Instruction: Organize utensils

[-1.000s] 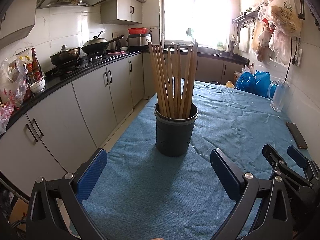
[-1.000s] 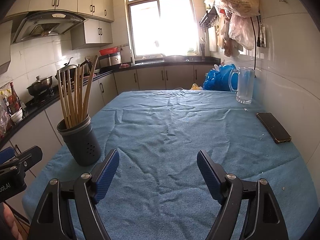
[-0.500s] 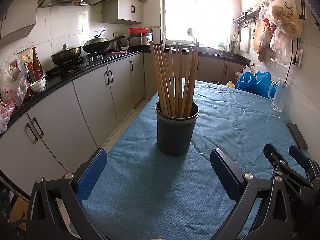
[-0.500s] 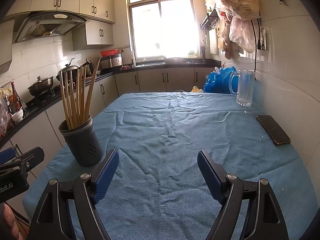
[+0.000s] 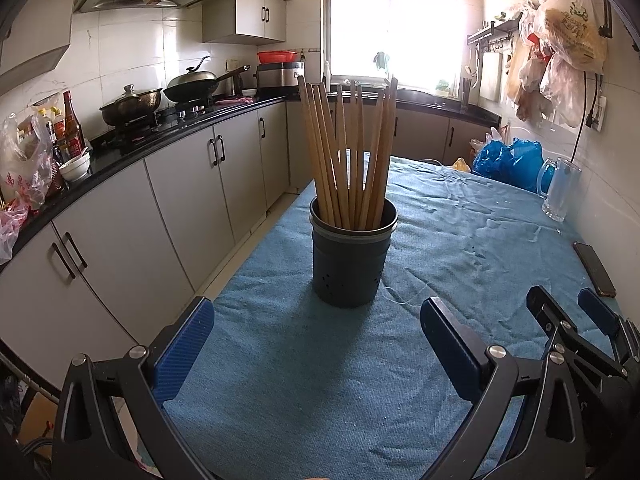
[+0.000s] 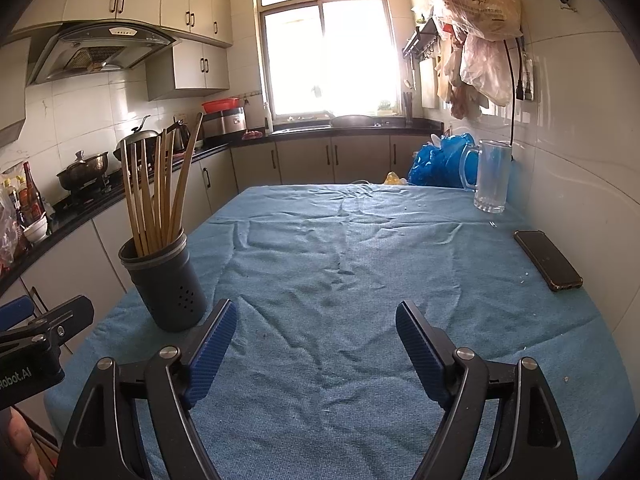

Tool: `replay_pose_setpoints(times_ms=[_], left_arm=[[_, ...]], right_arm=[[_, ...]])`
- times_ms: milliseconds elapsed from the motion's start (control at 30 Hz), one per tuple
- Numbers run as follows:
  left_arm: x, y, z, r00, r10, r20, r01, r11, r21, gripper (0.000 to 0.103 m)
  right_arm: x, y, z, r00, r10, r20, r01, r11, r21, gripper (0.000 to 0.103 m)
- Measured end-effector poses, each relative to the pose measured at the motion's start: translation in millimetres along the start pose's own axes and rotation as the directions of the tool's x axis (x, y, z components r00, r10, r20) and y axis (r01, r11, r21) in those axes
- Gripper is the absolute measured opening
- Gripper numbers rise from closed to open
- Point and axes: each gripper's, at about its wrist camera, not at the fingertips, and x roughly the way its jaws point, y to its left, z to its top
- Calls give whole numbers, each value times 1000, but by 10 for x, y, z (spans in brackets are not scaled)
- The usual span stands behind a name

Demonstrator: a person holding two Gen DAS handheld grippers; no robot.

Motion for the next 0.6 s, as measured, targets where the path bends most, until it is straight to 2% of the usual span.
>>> replay_pose_setpoints(times_ms=[400,600], left_arm=[[-45,-126,103,999,9,53,-10,1000,26,102],[-27,-339,109,999,-21,39,18,998,62,102]], right_arm=[[9,18,-11,1000,13,-7,-13,1000,-11,87],[34,-88,-13,1000,18,-20,-18,1000,14,88]])
